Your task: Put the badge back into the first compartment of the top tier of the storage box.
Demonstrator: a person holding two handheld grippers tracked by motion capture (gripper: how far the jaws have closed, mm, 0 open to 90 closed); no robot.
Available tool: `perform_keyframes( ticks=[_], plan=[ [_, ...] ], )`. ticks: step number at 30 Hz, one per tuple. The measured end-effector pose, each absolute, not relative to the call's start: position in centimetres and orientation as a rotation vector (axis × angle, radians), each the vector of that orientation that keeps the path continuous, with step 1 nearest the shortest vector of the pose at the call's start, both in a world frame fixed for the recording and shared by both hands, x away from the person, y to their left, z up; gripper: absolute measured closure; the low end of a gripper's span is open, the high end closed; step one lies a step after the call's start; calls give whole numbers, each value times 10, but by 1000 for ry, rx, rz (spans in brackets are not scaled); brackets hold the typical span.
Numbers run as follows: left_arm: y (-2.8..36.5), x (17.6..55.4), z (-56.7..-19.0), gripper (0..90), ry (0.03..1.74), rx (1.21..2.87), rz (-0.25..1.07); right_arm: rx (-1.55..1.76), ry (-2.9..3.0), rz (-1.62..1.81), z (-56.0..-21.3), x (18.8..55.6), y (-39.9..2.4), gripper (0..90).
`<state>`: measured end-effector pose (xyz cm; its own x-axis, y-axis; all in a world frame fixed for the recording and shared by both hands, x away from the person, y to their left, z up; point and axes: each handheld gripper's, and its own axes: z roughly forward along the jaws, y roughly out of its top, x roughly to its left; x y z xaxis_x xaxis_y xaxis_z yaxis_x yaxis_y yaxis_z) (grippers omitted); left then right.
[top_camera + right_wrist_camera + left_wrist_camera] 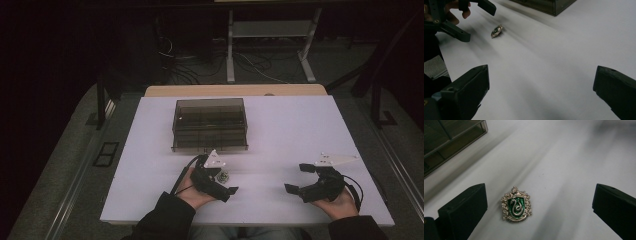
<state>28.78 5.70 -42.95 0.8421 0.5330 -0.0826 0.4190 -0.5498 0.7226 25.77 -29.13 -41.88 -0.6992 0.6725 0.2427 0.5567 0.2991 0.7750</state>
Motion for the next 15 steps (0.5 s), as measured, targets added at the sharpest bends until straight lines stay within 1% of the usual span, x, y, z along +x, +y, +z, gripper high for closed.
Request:
perform_keyframes(
  ticks=[10,15],
  plan=[
    [55,291,-435,0,804,2219,225,1158,2421,1364,-419,258,-292,3],
    [55,292,-437,72,833,2202,229,1156,2421,1362,-419,258,-292,2]
  ],
)
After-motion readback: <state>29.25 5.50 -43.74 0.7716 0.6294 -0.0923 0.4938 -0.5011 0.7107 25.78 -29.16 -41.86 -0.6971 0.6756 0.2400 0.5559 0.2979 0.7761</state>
